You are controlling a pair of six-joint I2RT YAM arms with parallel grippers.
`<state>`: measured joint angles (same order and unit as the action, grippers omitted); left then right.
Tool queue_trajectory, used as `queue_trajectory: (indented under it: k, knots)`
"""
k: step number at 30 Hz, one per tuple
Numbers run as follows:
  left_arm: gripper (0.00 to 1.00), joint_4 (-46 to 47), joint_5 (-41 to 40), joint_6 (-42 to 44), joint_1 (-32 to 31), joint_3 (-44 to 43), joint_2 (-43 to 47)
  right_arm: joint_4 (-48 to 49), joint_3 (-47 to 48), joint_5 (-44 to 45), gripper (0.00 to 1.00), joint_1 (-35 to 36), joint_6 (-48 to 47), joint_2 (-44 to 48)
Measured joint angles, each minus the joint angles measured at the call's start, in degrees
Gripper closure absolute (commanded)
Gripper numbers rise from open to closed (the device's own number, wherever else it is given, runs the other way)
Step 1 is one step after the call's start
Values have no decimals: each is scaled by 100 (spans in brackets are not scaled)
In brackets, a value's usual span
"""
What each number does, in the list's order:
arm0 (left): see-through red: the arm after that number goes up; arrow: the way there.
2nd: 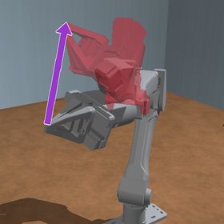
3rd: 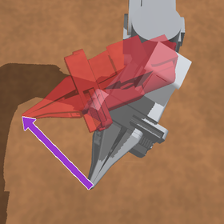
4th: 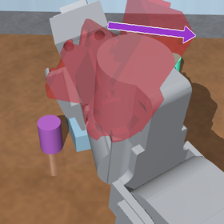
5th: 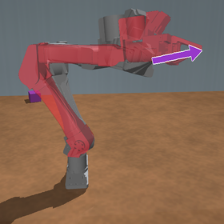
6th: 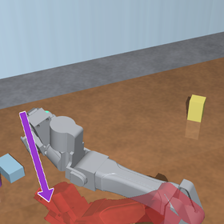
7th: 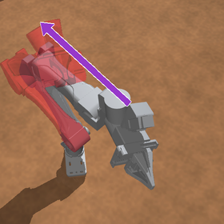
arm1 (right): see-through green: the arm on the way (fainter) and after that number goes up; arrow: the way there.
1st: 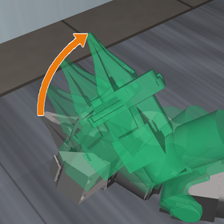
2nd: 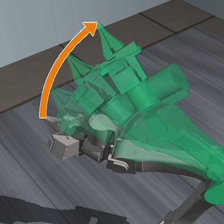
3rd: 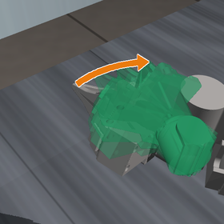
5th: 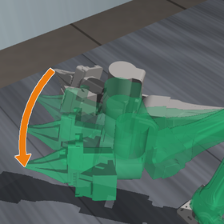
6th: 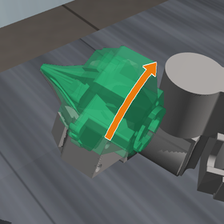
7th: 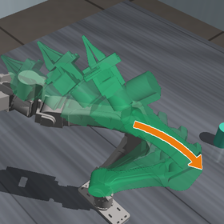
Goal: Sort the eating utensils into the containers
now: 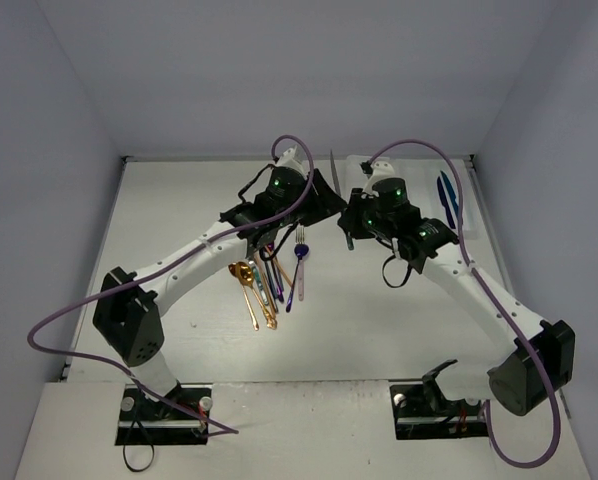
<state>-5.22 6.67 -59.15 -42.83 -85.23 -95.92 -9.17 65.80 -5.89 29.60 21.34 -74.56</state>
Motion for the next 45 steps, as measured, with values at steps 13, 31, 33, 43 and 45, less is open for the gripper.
queue_trajectory:
  k: [13, 31, 33, 43, 45]
  knots:
    - [24, -1674, -1561, 1770, 235, 438, 756, -211, 349, 1037, 100, -2317, -1027, -1017]
    - [24, -2750, -1706, 2502, 877, 2404, 2840, -110, 3829, 2152, 88, -3627, -2789, -5336]
    - [24, -2823, -1690, 2524, 883, 2404, 2919, -119, 3859, 2151, 82, -3628, -2882, -5546]
    - [24, -2989, -1591, 2564, 911, 2407, 3036, -118, 3858, 2087, 54, -3641, -3087, -5774]
    - [24, -3027, -1589, 2577, 911, 2407, 3036, -130, 3836, 2057, 54, -3639, -3072, -5715]
